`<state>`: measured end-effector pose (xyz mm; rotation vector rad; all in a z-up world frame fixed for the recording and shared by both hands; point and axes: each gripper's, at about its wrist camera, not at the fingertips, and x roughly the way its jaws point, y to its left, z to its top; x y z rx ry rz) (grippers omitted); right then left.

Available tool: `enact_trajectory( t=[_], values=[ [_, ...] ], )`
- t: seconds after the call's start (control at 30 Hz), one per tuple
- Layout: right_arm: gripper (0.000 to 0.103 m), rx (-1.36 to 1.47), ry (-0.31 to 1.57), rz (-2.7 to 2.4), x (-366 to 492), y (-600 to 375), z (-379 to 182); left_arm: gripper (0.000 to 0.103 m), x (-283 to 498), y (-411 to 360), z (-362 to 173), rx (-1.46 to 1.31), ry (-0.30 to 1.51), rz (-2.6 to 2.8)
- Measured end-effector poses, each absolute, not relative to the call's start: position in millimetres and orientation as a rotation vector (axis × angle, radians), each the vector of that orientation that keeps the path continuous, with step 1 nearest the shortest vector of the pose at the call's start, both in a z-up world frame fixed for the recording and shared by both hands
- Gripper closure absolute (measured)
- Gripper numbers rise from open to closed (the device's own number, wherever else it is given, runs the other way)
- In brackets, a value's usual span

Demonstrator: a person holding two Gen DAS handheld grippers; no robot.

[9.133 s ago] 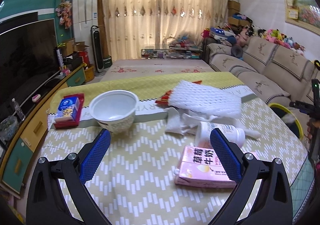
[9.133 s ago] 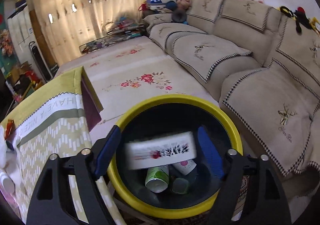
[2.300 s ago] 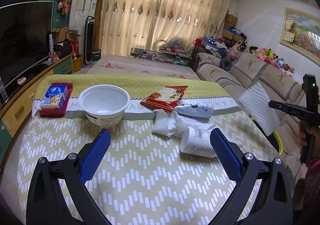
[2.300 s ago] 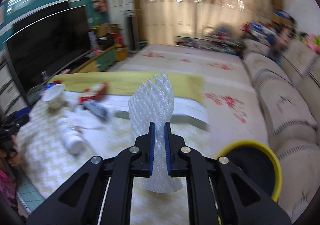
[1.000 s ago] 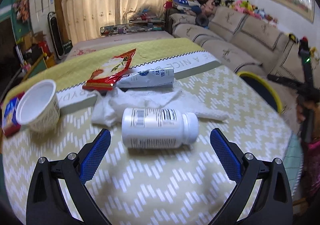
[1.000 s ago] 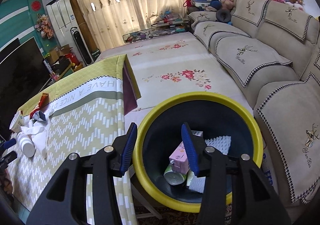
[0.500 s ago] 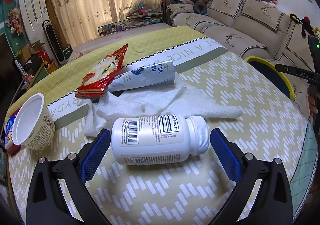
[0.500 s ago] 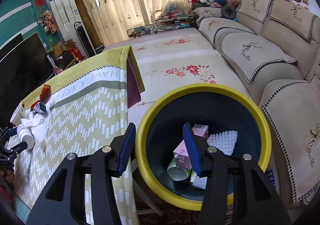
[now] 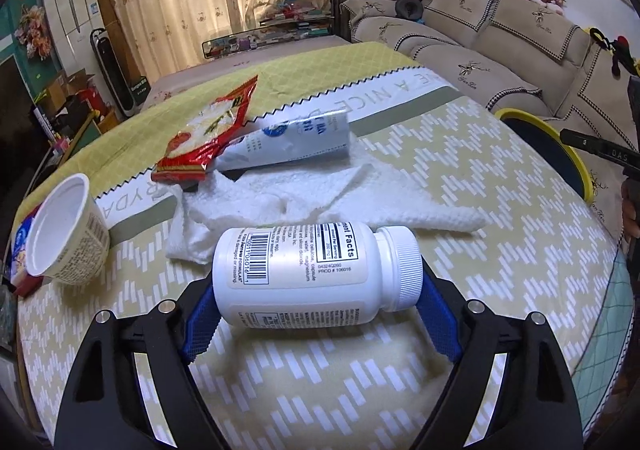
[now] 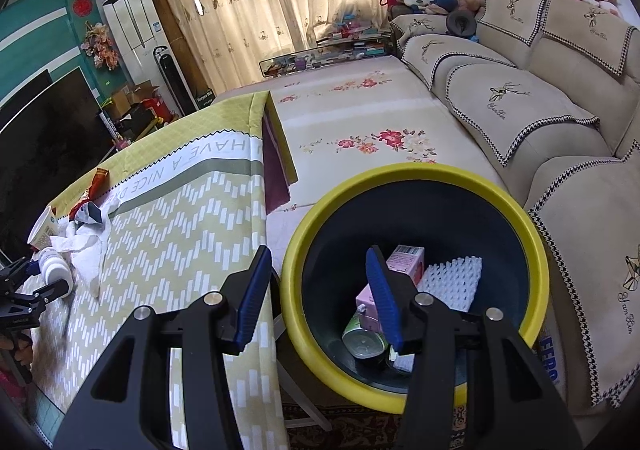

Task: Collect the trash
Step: 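Carry the pill bottle over the bin and open the left gripper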

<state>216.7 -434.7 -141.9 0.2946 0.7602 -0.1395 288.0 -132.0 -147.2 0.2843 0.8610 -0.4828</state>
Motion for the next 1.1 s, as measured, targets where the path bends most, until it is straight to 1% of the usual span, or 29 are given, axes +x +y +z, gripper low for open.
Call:
enact_trajectory(
  t=[0.3, 0.53, 0.6, 0.87, 1.1],
  values=[
    [0.056, 0.310, 0.742, -0.185, 191, -451, -146, 0.019, 258, -178, -110, 0.321, 0.795, -0.580],
    [0.054, 0.264, 0.690, -0.261, 155, -468, -131, 0.019, 252, -259, -95, 0.339, 0.774, -0.718],
    [0.050, 0.260, 0.670, -0.280, 142, -476, -125, 0.019, 252, -282, -94, 0.342, 0.769, -0.757],
    [0.049, 0.261, 0.643, -0.350, 109, -505, -116, 0.019, 257, -392, -103, 0.375, 0.813, -0.892],
    [0.049, 0.292, 0.651, -0.378, 104, -518, -123, 0.019, 270, -456, -116, 0.387, 0.835, -0.915]
  ],
)
